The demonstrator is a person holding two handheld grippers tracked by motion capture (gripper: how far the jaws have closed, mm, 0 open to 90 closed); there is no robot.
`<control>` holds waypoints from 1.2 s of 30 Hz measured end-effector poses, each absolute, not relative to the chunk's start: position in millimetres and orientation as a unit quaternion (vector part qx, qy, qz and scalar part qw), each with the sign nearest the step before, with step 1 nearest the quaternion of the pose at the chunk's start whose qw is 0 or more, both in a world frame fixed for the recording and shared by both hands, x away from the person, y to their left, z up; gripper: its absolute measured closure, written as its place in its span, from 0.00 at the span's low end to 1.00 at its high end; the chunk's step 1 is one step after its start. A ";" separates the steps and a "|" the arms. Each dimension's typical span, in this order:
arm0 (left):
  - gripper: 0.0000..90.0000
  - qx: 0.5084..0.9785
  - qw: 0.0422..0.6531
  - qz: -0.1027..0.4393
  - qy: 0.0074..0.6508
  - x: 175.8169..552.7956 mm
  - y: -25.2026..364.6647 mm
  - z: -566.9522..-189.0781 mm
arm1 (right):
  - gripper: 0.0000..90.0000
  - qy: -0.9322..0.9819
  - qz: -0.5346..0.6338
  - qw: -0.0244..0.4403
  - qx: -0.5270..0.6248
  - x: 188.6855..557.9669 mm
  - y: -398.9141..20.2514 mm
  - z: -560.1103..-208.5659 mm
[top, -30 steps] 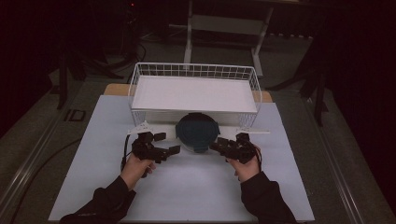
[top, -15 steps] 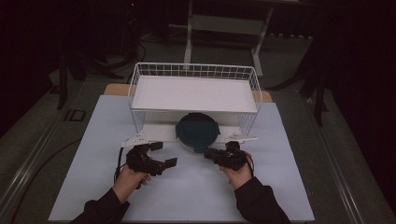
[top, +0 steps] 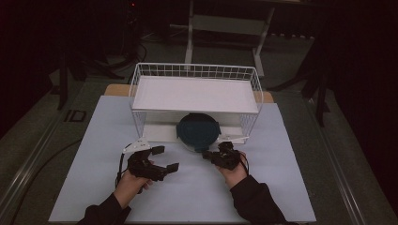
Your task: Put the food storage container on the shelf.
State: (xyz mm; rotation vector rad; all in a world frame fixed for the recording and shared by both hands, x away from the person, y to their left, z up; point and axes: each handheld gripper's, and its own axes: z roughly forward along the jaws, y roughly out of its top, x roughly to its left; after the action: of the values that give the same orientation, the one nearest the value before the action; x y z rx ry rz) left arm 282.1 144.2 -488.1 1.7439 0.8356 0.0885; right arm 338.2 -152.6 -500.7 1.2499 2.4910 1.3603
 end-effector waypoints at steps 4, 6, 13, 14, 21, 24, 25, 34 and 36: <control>0.01 0.745 0.565 0.044 0.353 281.9 143.6 -488.5 | 1.00 0.796 0.444 0.019 0.411 342.3 -151.9 -501.0; 0.01 0.745 0.564 0.047 0.352 281.9 143.5 -488.5 | 1.00 0.795 0.444 0.019 0.413 344.7 -150.7 -501.1; 0.01 0.745 0.566 0.052 0.348 281.3 144.6 -488.0 | 1.00 0.787 0.450 0.025 0.421 355.5 -145.4 -502.0; 0.01 0.744 0.567 0.052 0.348 281.3 145.0 -487.9 | 1.00 0.786 0.449 0.025 0.423 356.5 -144.8 -501.8; 0.01 0.742 0.570 0.055 0.349 281.2 146.3 -487.2 | 1.00 0.786 0.450 0.028 0.424 363.5 -139.2 -502.2; 0.01 0.743 0.569 0.057 0.349 281.2 146.8 -487.2 | 1.00 0.784 0.450 0.031 0.426 368.7 -137.1 -502.6; 0.01 0.742 0.570 0.057 0.348 281.2 147.2 -487.3 | 1.00 0.783 0.450 0.031 0.428 370.5 -136.3 -502.6; 0.01 0.741 0.571 0.058 0.349 281.1 147.9 -487.1 | 1.00 0.778 0.452 0.036 0.435 383.9 -132.1 -502.7; 0.01 0.742 0.570 0.057 0.349 281.4 147.8 -487.5 | 1.00 0.779 0.452 0.038 0.433 383.9 -131.0 -503.2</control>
State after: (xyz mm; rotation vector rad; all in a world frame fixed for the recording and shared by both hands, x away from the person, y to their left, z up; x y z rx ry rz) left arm 281.4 147.8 -487.5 1.7410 0.8203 0.1336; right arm 383.9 -131.0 -503.2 1.3298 2.3899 1.3856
